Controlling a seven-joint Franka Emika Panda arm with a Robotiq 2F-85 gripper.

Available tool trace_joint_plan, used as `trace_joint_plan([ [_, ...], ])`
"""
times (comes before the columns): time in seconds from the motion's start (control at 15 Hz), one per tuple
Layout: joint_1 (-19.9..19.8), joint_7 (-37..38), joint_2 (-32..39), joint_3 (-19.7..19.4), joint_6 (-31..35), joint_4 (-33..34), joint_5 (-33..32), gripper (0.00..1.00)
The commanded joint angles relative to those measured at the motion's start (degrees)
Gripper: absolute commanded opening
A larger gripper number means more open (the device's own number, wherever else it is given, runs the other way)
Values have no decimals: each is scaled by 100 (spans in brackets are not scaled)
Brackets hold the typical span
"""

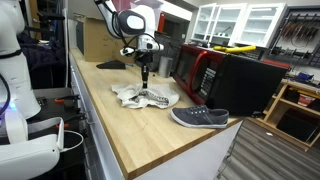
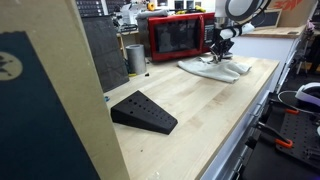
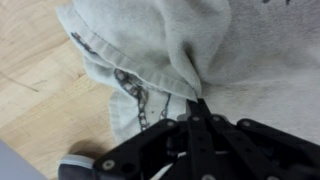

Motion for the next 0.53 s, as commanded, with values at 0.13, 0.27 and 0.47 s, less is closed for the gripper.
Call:
trace_joint_plan([
  [0.13, 426, -250, 97, 541, -439, 489, 387, 0],
  [0.27, 640, -517, 187, 783, -673, 723, 649, 0],
  [0.47, 936, -868, 395, 1086, -1114, 1143, 930, 0],
])
